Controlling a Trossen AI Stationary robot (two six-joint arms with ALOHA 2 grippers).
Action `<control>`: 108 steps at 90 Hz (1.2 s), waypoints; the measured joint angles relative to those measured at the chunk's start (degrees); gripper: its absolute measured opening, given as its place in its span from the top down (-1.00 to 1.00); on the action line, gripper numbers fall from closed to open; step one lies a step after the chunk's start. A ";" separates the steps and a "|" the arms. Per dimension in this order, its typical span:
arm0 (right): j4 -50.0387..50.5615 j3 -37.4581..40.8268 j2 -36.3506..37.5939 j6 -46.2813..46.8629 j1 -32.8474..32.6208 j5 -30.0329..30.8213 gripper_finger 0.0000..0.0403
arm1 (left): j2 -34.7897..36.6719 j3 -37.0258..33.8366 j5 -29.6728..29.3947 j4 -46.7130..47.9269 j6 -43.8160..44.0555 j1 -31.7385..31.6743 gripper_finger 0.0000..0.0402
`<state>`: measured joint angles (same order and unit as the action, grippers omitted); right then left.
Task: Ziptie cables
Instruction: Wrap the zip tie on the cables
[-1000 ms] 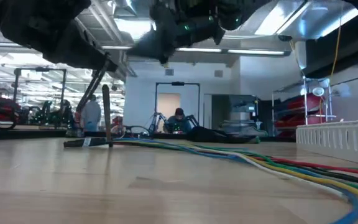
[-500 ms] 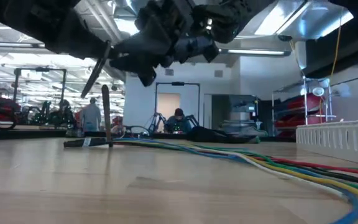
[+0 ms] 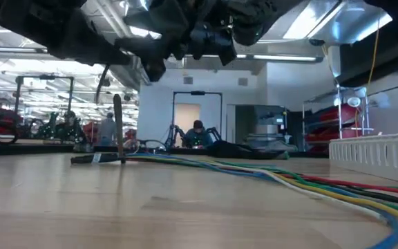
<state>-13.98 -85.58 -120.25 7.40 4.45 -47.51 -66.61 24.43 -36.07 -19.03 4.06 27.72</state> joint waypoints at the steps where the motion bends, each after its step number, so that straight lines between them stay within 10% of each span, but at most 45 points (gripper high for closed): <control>1: 0.00 0.00 -0.01 -0.06 -0.12 0.28 0.20 | 0.00 0.00 -0.01 0.00 -0.02 -0.01 1.00; 108: 0.04 0.07 0.05 2.70 -1.43 6.30 0.40 | 0.00 0.02 0.02 -1.45 -0.18 0.04 1.00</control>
<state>-13.93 -85.52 -120.20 10.10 3.02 -41.21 -66.61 24.45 -36.05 -20.48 3.88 27.76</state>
